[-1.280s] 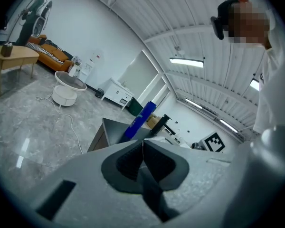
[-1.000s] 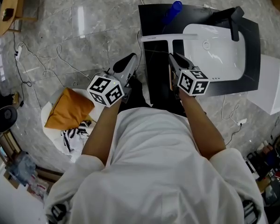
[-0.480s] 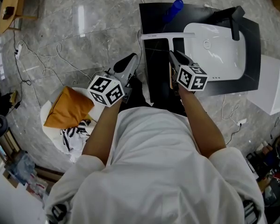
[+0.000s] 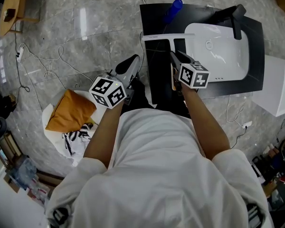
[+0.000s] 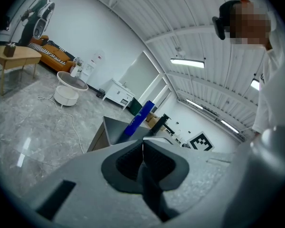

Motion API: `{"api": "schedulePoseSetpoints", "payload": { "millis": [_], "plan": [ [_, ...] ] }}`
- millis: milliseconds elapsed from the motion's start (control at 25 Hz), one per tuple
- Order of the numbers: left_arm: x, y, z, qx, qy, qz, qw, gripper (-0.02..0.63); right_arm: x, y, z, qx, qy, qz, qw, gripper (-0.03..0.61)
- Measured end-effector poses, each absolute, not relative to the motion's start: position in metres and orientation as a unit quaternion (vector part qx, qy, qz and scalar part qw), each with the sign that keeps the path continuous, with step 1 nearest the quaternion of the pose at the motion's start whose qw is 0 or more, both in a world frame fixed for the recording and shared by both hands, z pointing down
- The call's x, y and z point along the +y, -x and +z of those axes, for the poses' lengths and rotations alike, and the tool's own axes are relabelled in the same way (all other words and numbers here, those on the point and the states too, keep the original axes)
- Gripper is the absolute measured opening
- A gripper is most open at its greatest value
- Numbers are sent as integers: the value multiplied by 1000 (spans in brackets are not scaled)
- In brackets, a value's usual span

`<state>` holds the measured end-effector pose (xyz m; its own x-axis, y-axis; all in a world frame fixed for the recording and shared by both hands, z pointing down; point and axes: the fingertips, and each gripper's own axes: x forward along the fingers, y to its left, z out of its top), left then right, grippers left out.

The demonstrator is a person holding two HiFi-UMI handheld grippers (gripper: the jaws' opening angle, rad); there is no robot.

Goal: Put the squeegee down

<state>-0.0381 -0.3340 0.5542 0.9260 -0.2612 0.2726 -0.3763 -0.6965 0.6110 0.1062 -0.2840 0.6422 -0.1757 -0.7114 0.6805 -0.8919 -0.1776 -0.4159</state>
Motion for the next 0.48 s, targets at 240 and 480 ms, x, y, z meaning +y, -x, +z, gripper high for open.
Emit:
{"api": "schedulePoseSetpoints", "payload": {
  "millis": [240,480],
  "plan": [
    [-332,23,537,-163,-926,83,331,18,-288,-129,596,-655,-638,392,98,64],
    [-333,-4,494,-146,-944,70,289,18,-286,-172,491,-704,-638,310,26,63]
  ]
}}
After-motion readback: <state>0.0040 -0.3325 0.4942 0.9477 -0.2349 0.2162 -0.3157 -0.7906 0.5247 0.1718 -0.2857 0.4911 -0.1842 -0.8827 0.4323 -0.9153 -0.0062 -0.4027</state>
